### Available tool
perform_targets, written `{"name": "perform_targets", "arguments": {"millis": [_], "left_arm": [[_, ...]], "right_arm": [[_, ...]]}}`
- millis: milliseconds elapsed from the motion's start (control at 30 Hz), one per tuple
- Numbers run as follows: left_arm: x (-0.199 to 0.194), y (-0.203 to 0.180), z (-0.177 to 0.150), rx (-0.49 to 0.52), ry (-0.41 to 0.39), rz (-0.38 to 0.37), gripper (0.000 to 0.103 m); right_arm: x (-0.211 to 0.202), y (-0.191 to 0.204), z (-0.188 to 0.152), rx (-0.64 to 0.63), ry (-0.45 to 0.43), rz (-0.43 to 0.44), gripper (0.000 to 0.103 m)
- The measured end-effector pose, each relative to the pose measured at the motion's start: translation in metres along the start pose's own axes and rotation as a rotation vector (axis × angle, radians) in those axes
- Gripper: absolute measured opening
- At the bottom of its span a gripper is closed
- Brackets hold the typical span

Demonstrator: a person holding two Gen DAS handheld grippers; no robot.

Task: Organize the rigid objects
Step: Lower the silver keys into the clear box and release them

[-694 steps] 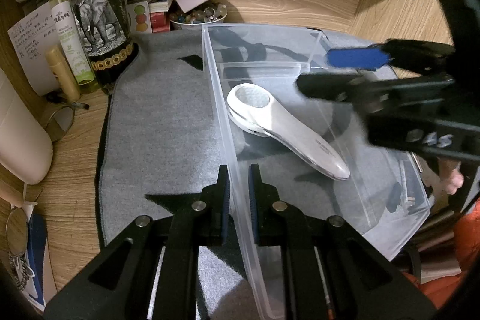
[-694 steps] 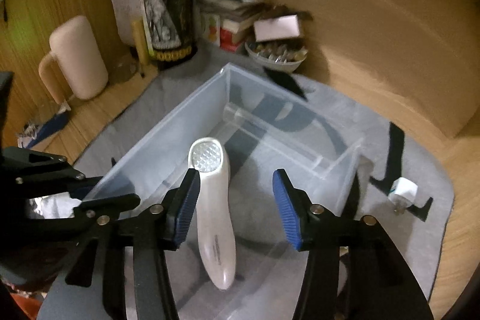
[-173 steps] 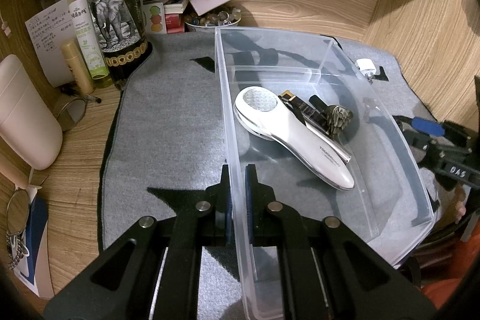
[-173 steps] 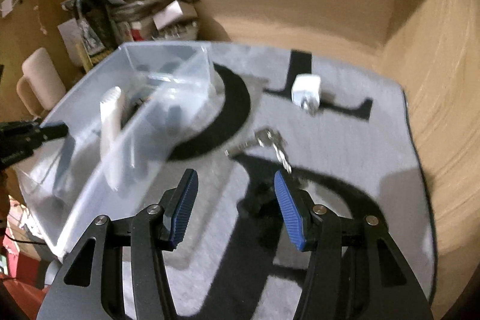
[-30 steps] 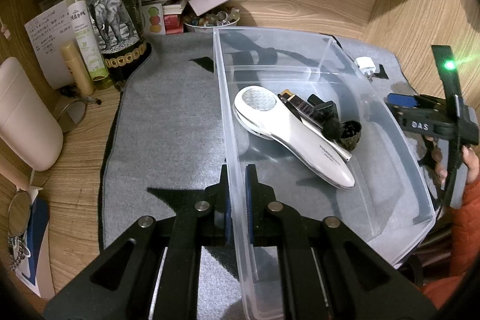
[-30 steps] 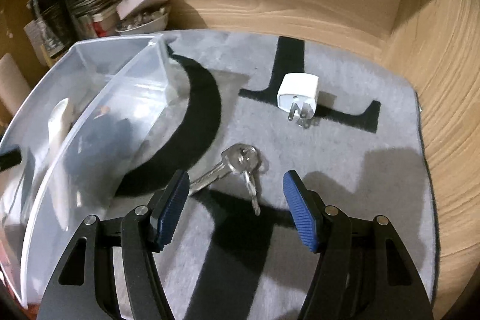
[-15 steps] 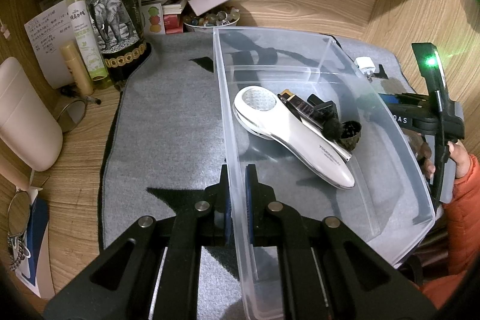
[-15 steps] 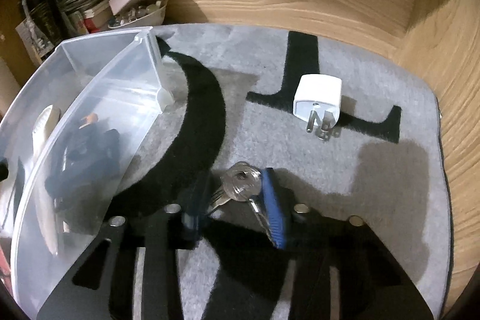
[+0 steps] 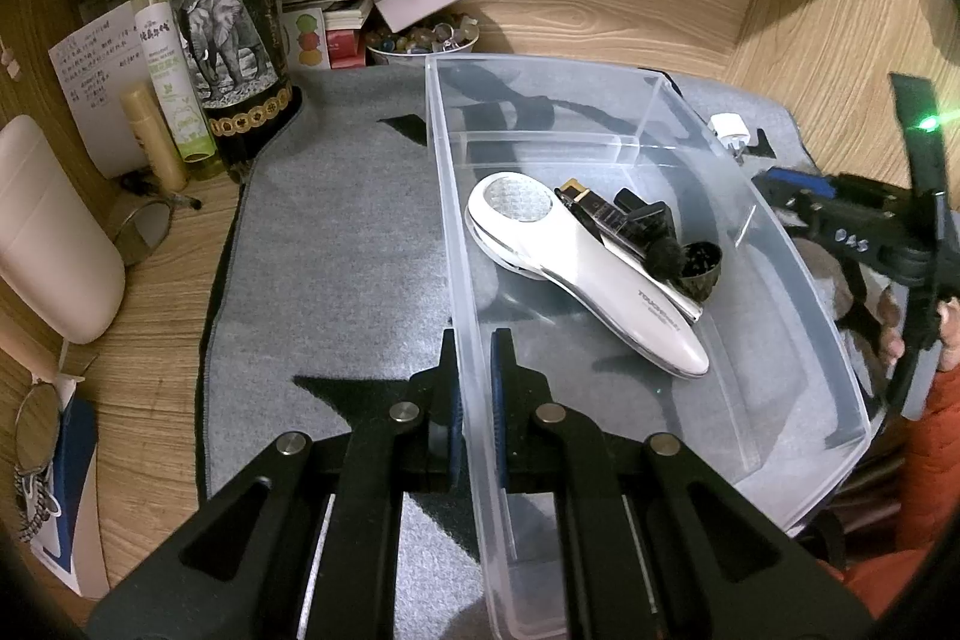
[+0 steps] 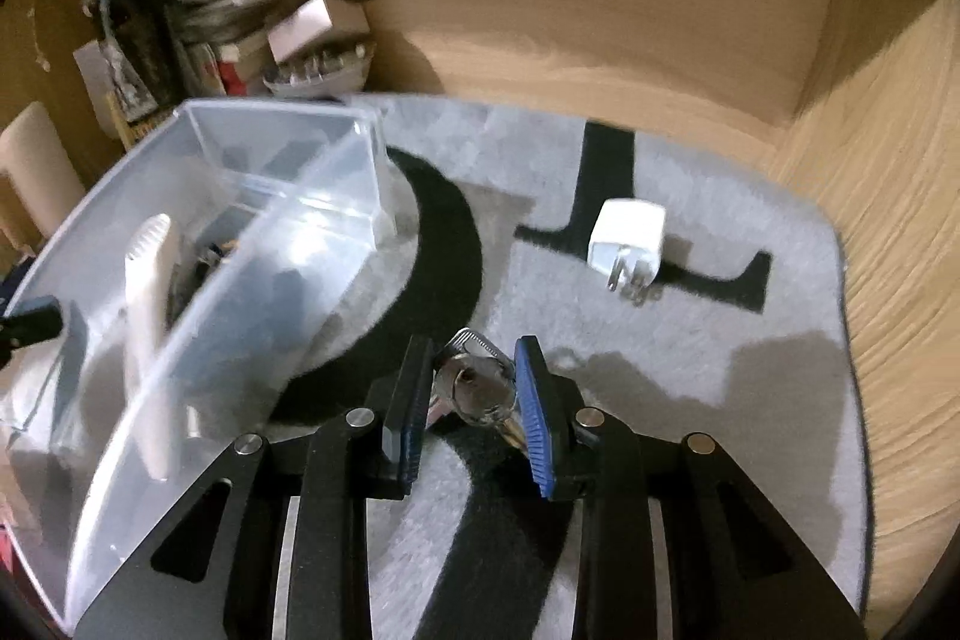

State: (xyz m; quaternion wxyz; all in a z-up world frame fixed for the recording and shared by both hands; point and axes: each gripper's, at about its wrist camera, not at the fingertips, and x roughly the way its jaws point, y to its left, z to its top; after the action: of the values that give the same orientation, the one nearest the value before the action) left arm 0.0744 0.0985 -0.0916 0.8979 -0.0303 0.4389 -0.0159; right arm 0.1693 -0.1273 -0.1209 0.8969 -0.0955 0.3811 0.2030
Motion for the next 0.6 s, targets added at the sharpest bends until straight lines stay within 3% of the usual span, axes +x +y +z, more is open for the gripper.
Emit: {"name": "perform_targets", "arguments": {"millis": [600], "left_arm": [[0.000,0.000,0.000,0.000,0.000,-0.001,0.007]], "right_arm": [[-0.072,0.028,0.027,-0.036,-0.224,0.048,0.025]]}}
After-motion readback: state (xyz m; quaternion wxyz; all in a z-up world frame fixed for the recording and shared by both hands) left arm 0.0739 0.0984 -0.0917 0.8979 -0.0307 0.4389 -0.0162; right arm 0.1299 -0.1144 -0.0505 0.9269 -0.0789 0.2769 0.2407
